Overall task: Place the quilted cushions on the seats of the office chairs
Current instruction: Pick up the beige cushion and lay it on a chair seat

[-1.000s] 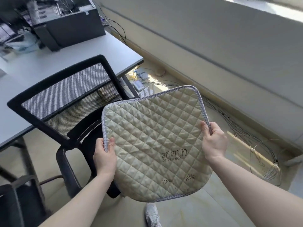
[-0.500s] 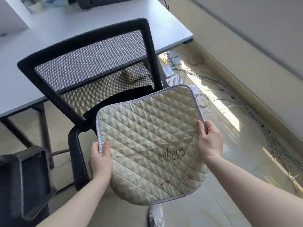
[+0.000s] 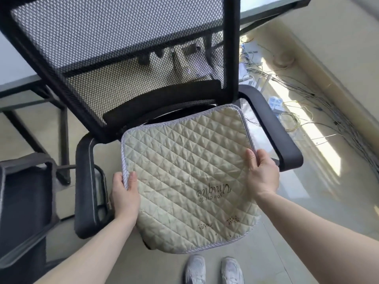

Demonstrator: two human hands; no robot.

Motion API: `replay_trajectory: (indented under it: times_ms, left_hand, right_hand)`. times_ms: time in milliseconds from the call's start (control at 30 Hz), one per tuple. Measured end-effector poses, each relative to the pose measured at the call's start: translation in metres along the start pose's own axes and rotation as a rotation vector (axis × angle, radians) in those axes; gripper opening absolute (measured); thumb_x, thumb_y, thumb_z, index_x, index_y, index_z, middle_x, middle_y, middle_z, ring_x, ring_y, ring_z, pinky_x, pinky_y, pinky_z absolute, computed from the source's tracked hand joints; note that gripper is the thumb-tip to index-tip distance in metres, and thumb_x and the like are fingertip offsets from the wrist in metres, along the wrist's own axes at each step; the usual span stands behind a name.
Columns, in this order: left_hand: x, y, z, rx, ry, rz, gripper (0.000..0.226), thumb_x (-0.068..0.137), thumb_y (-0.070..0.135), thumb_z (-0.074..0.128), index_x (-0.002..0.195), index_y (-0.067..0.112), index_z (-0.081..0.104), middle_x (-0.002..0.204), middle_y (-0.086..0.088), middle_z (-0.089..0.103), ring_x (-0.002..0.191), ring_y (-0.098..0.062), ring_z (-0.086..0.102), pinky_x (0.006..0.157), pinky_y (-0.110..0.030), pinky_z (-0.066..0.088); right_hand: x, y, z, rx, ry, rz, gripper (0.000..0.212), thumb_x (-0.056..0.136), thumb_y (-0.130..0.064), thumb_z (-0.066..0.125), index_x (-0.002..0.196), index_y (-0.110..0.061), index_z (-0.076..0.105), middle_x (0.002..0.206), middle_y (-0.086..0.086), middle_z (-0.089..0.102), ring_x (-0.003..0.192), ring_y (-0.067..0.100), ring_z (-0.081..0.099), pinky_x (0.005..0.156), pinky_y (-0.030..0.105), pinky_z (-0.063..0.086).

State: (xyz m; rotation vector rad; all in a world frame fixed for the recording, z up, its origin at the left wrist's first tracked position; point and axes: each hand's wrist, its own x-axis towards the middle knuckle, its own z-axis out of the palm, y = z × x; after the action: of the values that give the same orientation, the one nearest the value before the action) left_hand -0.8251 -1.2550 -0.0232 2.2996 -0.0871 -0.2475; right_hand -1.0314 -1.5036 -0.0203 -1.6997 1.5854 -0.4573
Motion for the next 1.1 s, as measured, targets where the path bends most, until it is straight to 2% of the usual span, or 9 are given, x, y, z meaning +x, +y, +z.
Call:
replay_trajectory:
  times_ms: [100, 200, 333, 433, 700, 833, 900, 967, 1100]
  left_hand:
    - [0.008, -0.018, 0.016, 0.004, 0.018, -0.012, 0.025, 0.097, 0.038, 0.054, 0.083, 0.02, 0.045, 0.069, 0.006, 0.055, 0.061, -0.009, 0.05, 0.054, -0.022, 0.035]
    - [0.017, -0.035, 0.029, 0.013, 0.02, -0.009, 0.026, 0.096, 0.037, 0.055, 0.082, 0.017, 0.045, 0.068, 0.005, 0.054, 0.061, -0.011, 0.05, 0.056, -0.031, 0.034]
    - [0.029, -0.053, 0.042, 0.042, -0.02, -0.027, 0.03, 0.097, 0.038, 0.054, 0.086, 0.011, 0.045, 0.068, -0.001, 0.05, 0.066, -0.026, 0.048, 0.063, -0.035, 0.036]
    - [0.036, -0.062, 0.047, 0.076, -0.033, -0.02, 0.031, 0.096, 0.039, 0.054, 0.086, 0.011, 0.044, 0.068, 0.001, 0.049, 0.068, -0.028, 0.048, 0.064, -0.035, 0.036]
    - [0.043, -0.079, 0.057, 0.238, -0.094, -0.13, 0.035, 0.096, 0.047, 0.05, 0.107, 0.014, 0.046, 0.087, -0.005, 0.056, 0.081, -0.027, 0.052, 0.072, -0.034, 0.038]
    - [0.044, -0.068, 0.06, 0.395, -0.024, -0.183, 0.039, 0.093, 0.044, 0.055, 0.111, 0.011, 0.043, 0.107, -0.016, 0.057, 0.087, -0.033, 0.054, 0.07, -0.039, 0.038]
    - [0.043, -0.054, 0.062, 0.42, 0.036, -0.104, 0.043, 0.092, 0.036, 0.06, 0.12, 0.009, 0.043, 0.122, -0.02, 0.047, 0.106, -0.039, 0.05, 0.08, -0.046, 0.039]
    - [0.041, -0.037, 0.067, 0.418, 0.037, 0.054, 0.047, 0.091, 0.029, 0.062, 0.128, 0.008, 0.043, 0.128, -0.02, 0.04, 0.117, -0.04, 0.043, 0.093, -0.05, 0.037]
    - [0.037, -0.002, 0.094, 0.369, -0.105, 0.35, 0.052, 0.095, 0.032, 0.051, 0.14, 0.01, 0.039, 0.147, -0.01, 0.035, 0.134, -0.028, 0.037, 0.109, -0.045, 0.032]
  right_hand:
    - [0.013, 0.012, 0.017, -0.025, -0.02, -0.018, 0.044, 0.098, -0.05, 0.047, 0.07, -0.018, 0.039, 0.063, -0.001, 0.051, 0.068, 0.031, 0.049, 0.057, 0.037, 0.034]
    - [0.023, 0.024, 0.032, -0.083, -0.023, -0.01, 0.042, 0.097, -0.052, 0.045, 0.072, -0.018, 0.041, 0.065, -0.002, 0.053, 0.071, 0.031, 0.049, 0.059, 0.036, 0.032]
    - [0.032, 0.036, 0.05, -0.182, -0.027, 0.013, 0.045, 0.096, -0.056, 0.041, 0.074, -0.017, 0.042, 0.069, -0.002, 0.055, 0.072, 0.029, 0.05, 0.057, 0.036, 0.03]
    - [0.038, 0.044, 0.059, -0.233, -0.018, 0.027, 0.045, 0.097, -0.057, 0.04, 0.076, -0.017, 0.043, 0.069, -0.003, 0.055, 0.071, 0.029, 0.05, 0.056, 0.034, 0.03]
    - [0.041, 0.062, 0.069, -0.363, -0.026, 0.0, 0.043, 0.098, -0.057, 0.037, 0.082, -0.018, 0.045, 0.073, 0.004, 0.059, 0.07, 0.032, 0.052, 0.06, 0.037, 0.036]
    - [0.041, 0.058, 0.071, -0.357, -0.001, 0.011, 0.034, 0.096, -0.055, 0.045, 0.103, -0.022, 0.047, 0.099, 0.005, 0.06, 0.081, 0.031, 0.054, 0.067, 0.037, 0.036]
    - [0.04, 0.049, 0.075, -0.367, 0.068, -0.08, 0.044, 0.094, -0.05, 0.053, 0.12, -0.015, 0.049, 0.116, 0.009, 0.053, 0.099, 0.032, 0.054, 0.074, 0.041, 0.042]
    - [0.037, 0.035, 0.086, -0.422, 0.12, -0.191, 0.055, 0.092, -0.051, 0.055, 0.131, -0.012, 0.046, 0.125, 0.012, 0.049, 0.114, 0.03, 0.047, 0.094, 0.046, 0.042]
    - [0.028, 0.001, 0.125, -0.469, -0.014, -0.358, 0.063, 0.095, -0.06, 0.038, 0.144, -0.019, 0.03, 0.149, 0.007, 0.034, 0.139, 0.025, 0.029, 0.118, 0.048, 0.021]
